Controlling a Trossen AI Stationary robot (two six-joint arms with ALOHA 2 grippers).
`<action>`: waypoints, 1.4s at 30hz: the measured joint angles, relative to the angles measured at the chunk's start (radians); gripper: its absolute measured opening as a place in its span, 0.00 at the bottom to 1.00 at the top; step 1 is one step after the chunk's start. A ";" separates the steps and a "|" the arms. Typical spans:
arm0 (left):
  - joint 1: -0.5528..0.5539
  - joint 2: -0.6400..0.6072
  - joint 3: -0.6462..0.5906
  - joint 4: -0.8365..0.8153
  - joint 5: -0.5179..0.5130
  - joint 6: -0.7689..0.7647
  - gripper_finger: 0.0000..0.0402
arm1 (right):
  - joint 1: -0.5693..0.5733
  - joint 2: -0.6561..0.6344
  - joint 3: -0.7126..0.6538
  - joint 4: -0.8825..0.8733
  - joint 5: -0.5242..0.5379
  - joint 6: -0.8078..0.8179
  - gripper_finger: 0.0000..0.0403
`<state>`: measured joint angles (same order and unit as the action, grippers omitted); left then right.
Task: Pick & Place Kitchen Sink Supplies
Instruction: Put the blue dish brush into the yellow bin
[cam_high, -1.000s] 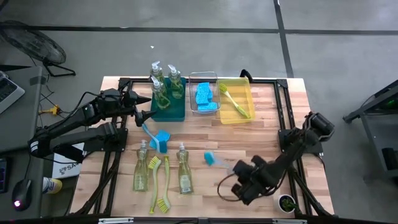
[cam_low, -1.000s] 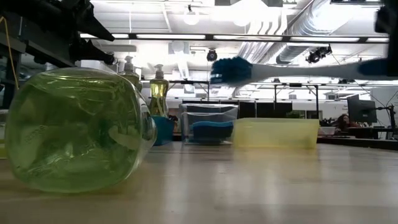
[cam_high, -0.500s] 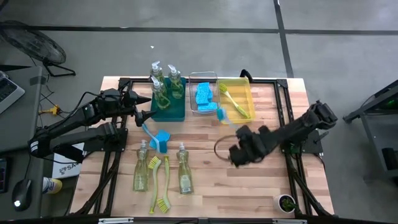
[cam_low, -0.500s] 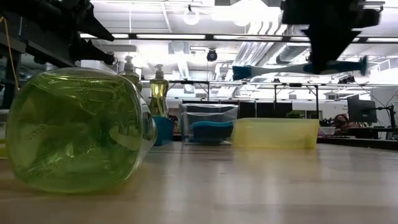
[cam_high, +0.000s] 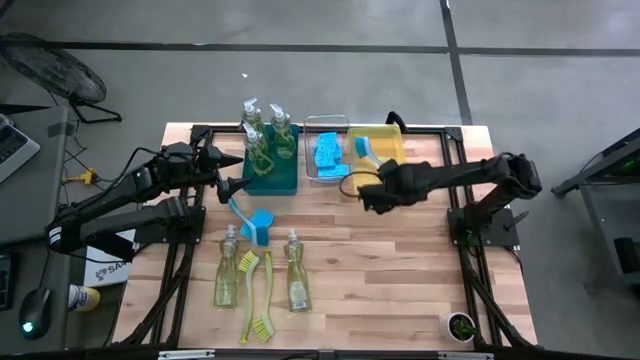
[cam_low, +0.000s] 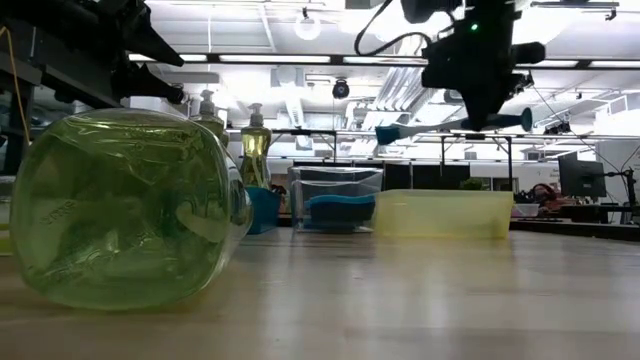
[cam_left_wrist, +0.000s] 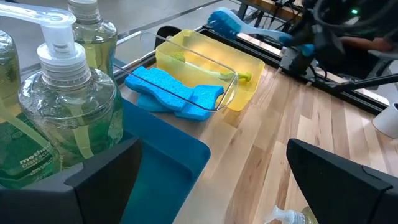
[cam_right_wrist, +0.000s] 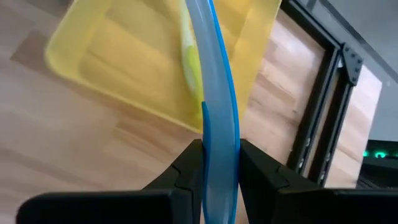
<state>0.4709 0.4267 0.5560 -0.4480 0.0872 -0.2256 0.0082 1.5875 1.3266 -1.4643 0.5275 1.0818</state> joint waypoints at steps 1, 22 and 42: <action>0.000 0.000 0.000 0.000 0.000 0.000 0.98 | -0.019 0.000 0.000 0.000 0.000 -0.016 0.17; 0.000 0.000 0.000 -0.005 0.001 0.000 0.98 | -0.344 0.006 0.000 0.154 -0.035 -0.316 0.17; 0.000 0.000 0.000 -0.019 0.000 0.000 0.98 | -0.421 0.175 0.000 0.241 -0.061 -0.385 0.17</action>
<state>0.4707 0.4268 0.5560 -0.4670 0.0875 -0.2257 -0.4133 1.7622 1.3266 -1.2236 0.4664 0.6964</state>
